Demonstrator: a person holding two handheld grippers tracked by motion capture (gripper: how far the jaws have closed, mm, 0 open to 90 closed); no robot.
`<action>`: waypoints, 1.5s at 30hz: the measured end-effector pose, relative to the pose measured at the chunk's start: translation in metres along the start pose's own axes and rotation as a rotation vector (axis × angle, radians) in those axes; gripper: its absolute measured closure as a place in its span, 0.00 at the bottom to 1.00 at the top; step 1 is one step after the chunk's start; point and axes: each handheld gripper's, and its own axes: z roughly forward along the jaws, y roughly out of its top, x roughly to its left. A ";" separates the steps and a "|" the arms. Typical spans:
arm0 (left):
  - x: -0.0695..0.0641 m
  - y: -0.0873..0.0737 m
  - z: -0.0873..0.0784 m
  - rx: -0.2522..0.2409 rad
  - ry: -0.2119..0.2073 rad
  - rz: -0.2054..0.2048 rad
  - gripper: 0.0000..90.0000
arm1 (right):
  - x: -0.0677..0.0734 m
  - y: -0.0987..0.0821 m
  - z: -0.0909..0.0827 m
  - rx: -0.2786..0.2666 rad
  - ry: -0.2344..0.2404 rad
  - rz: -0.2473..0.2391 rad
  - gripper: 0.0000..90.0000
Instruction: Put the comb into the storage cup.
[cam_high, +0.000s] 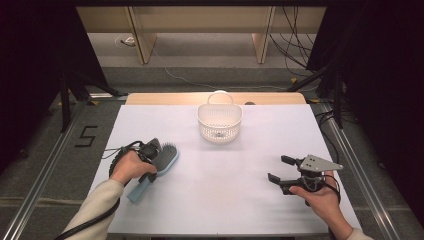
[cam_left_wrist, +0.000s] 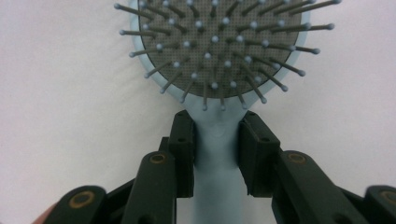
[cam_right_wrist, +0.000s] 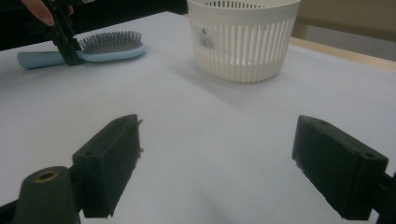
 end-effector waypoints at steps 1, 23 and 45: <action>0.000 0.000 0.000 -0.002 0.001 -0.007 0.77 | 0.000 0.000 0.000 0.001 0.000 0.000 0.18; 0.004 -0.008 -0.001 -0.062 -0.026 -0.054 0.78 | -0.001 -0.001 0.001 0.003 -0.001 0.005 0.18; 0.000 -0.019 -0.007 -0.230 0.004 -0.008 0.78 | -0.001 -0.001 0.000 0.000 -0.001 0.005 0.18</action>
